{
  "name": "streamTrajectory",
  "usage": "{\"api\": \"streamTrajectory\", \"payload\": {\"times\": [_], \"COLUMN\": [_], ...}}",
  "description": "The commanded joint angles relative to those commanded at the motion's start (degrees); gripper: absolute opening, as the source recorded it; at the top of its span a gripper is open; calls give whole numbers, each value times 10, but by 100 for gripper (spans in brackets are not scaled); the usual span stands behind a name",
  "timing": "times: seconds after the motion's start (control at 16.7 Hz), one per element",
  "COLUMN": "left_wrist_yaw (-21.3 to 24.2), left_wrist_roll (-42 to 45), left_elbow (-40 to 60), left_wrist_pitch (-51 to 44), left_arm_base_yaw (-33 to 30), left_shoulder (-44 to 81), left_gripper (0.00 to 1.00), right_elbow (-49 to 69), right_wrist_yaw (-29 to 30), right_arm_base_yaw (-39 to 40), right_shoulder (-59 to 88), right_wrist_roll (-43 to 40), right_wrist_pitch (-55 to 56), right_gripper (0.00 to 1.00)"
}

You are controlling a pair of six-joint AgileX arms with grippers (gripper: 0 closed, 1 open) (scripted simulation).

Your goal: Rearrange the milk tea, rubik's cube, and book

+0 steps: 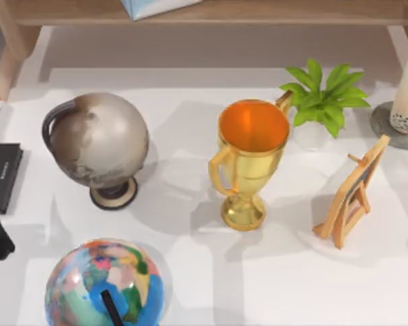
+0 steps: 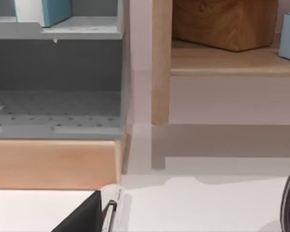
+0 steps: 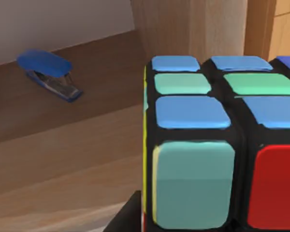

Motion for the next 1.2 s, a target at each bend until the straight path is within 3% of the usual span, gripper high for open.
{"api": "streamTrajectory", "payload": {"times": [0.3,0.54,0.9,1.2], "left_wrist_yaw": [0,0,0,0], "left_wrist_roll": [0,0,0,0], "left_elbow": [0,0,0,0], "left_wrist_pitch": [0,0,0,0], "left_arm_base_yaw": [0,0,0,0], "left_shoulder": [0,0,0,0], "left_gripper": [100,100,100,100], "right_elbow": [92,118,124,251], "right_wrist_yaw": [20,25,22,-2], "right_arm_base_yaw": [80,113,103,30], "right_shoulder": [54,77,73,111], "right_wrist_roll": [-126,-166,-166,-178], "right_wrist_pitch": [158,204,204,210], "right_gripper": [0,0,0,0]}}
